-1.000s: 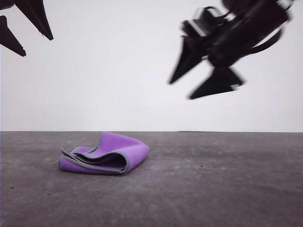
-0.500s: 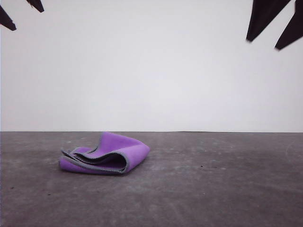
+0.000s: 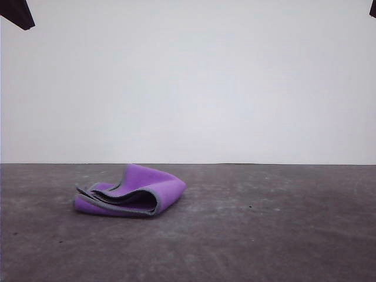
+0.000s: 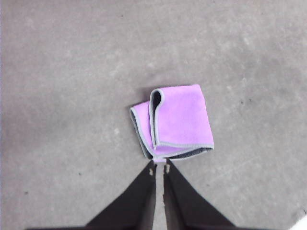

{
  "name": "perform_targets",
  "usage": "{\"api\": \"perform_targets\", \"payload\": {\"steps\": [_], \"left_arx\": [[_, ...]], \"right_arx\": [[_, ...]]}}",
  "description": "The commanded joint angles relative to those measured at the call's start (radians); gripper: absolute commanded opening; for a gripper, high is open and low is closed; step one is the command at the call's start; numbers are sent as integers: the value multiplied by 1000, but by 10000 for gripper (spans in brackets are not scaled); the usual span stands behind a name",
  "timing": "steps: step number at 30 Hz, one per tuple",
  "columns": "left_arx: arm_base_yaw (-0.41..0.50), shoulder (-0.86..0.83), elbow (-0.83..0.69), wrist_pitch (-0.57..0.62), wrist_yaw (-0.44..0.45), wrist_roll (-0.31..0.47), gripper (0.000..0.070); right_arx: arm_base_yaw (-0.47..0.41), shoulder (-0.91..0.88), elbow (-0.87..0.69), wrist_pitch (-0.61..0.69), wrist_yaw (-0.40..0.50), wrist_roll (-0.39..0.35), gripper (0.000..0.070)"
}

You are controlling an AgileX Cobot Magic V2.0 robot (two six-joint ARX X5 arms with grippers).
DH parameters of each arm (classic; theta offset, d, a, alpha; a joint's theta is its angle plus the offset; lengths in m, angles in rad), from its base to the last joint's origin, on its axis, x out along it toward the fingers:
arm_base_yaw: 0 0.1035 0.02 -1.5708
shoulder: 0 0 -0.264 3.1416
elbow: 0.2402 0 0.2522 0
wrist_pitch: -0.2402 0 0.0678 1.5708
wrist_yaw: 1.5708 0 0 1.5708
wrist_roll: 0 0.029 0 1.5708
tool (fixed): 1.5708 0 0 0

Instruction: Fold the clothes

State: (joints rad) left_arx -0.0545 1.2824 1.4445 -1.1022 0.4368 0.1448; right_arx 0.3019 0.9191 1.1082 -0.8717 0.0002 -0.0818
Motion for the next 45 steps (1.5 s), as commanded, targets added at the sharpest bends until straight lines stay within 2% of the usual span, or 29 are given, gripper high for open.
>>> {"api": "perform_targets", "payload": {"steps": [1,5,8,14,19,23,26,31,35,38,41,45], "left_arx": [[-1,-16,0,13,1,23,11],[1,-103,-102,108,0,2,11],[4,-190,-230,215,-8,-23,11],[5,-361,-504,432,-59,-162,11],[5,-485,-675,573,-148,-254,11],[5,-578,-782,659,-221,-291,11],[5,-646,-854,696,-242,-309,11],[4,-743,-941,712,-286,-319,11],[4,-812,-993,688,-287,-317,11],[4,-853,-1006,682,-287,-318,11],[4,-885,-1005,679,-287,-318,11],[4,-904,-1005,672,-307,-318,15]], "right_arx": [[3,-14,2,14,10,-4,0],[3,-109,-78,100,36,19,0],[3,-209,-198,242,34,61,0],[3,-398,-449,506,35,138,0],[3,-508,-604,567,61,182,0],[3,-569,-700,629,71,234,0],[3,-609,-770,682,81,266,0],[3,-653,-829,708,82,264,0],[3,-668,-835,708,82,257,0],[3,-668,-835,709,80,264,0],[3,-667,-835,697,72,313,0],[3,-667,-835,679,72,312,0]]}}
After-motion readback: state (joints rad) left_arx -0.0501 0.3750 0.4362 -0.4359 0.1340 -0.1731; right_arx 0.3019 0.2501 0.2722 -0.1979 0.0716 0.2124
